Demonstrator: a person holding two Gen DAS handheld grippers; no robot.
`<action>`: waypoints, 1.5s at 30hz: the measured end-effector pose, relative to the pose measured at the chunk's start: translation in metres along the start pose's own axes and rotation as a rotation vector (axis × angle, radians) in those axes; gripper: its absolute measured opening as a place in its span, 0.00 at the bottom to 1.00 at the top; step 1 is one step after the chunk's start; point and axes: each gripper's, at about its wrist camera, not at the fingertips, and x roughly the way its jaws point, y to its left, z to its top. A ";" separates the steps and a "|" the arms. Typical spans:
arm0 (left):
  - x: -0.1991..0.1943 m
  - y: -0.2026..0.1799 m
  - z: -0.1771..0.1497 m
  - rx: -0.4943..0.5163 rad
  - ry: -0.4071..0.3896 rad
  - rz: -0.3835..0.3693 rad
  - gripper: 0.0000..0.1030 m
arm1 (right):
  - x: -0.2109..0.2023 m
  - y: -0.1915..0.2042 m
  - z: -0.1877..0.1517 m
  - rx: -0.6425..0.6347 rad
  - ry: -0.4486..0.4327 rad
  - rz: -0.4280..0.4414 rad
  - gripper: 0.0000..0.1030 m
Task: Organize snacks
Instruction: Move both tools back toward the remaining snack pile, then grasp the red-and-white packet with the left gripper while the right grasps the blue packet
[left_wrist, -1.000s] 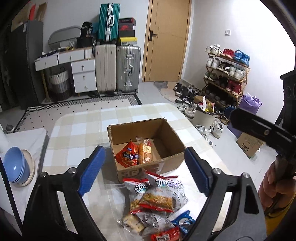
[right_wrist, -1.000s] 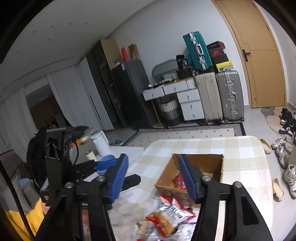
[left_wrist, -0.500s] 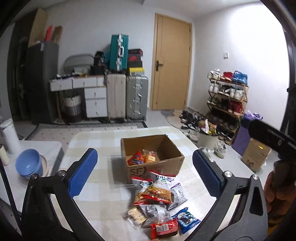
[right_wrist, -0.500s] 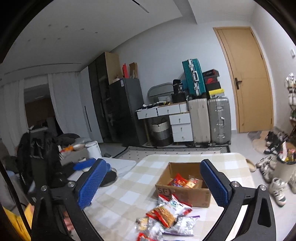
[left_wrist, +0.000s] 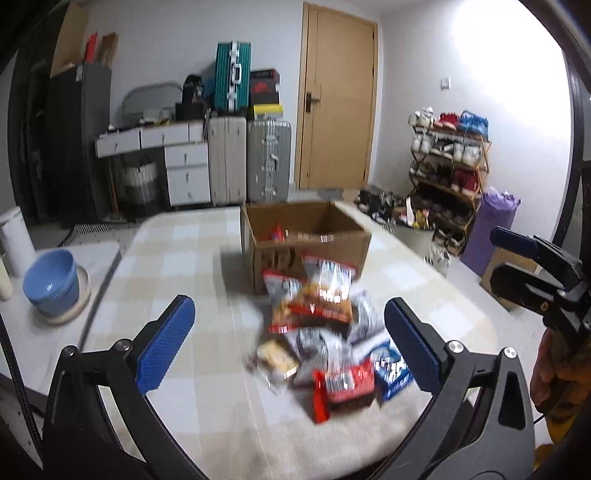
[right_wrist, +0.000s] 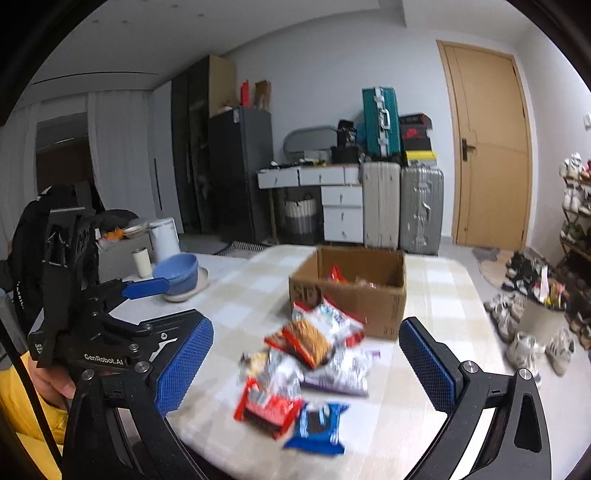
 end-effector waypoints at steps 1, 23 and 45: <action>0.001 0.000 -0.009 -0.004 0.020 0.000 1.00 | 0.003 -0.001 -0.006 0.005 0.015 -0.001 0.99; 0.113 -0.022 -0.061 -0.069 0.274 -0.016 0.99 | 0.048 -0.036 -0.069 0.102 0.180 -0.086 0.99; 0.203 -0.047 -0.084 -0.053 0.409 -0.021 0.79 | 0.065 -0.055 -0.095 0.190 0.253 -0.047 0.99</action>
